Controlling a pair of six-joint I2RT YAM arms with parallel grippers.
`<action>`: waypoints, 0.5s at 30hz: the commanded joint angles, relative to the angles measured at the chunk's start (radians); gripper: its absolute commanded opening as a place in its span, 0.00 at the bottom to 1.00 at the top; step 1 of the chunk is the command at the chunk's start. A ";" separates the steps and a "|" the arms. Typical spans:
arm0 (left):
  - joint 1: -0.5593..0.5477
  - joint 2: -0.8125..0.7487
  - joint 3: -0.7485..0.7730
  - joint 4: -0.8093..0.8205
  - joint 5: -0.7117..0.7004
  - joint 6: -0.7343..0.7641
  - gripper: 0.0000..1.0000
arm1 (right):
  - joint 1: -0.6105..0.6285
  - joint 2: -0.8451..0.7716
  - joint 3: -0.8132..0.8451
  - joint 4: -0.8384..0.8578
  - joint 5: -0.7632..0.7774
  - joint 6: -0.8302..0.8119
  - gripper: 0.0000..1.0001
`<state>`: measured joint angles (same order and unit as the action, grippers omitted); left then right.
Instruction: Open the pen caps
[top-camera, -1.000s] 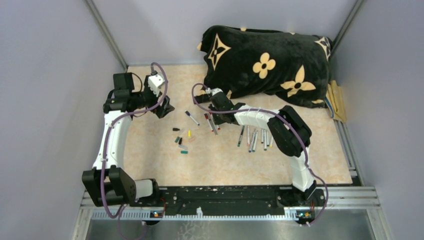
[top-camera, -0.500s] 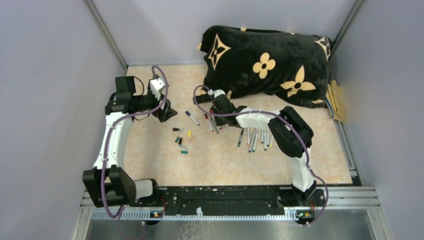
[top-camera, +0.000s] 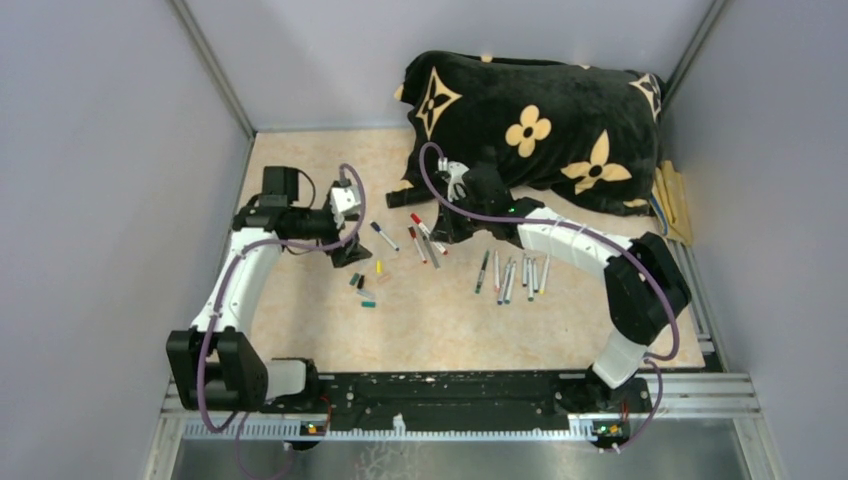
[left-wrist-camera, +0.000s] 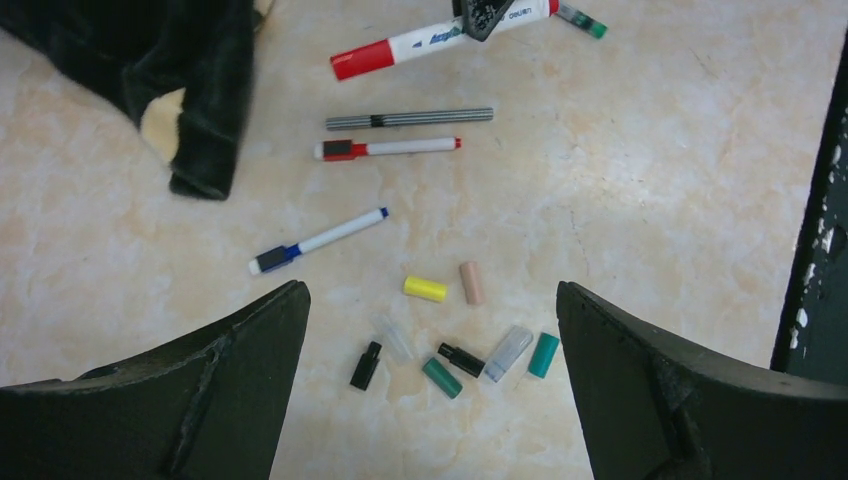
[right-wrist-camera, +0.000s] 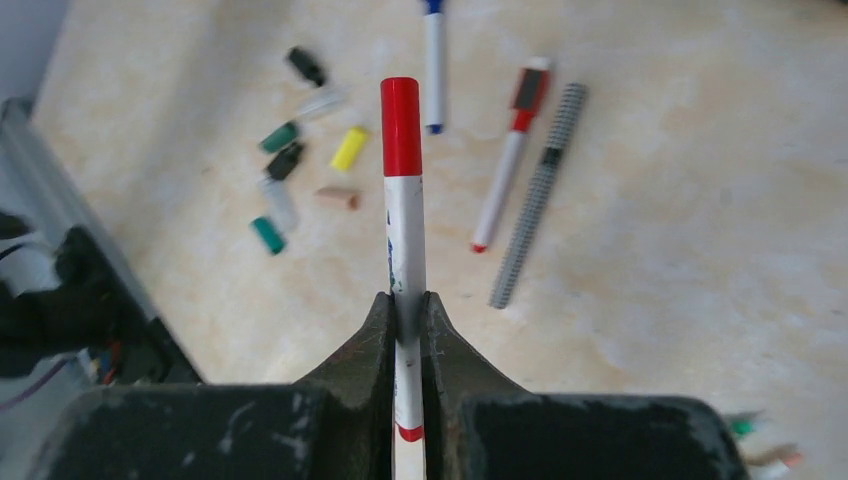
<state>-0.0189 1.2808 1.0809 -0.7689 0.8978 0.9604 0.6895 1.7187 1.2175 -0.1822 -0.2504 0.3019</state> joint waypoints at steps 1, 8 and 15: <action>-0.103 -0.053 -0.040 -0.055 -0.047 0.207 0.99 | 0.002 -0.044 0.007 -0.080 -0.333 -0.017 0.00; -0.254 -0.161 -0.119 -0.010 -0.184 0.341 0.99 | 0.003 -0.002 0.047 -0.096 -0.622 0.010 0.00; -0.354 -0.163 -0.145 -0.026 -0.265 0.391 0.90 | 0.034 0.048 0.102 -0.113 -0.704 0.021 0.00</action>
<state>-0.3275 1.1168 0.9615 -0.7856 0.6830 1.2785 0.6968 1.7405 1.2461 -0.2859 -0.8501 0.3199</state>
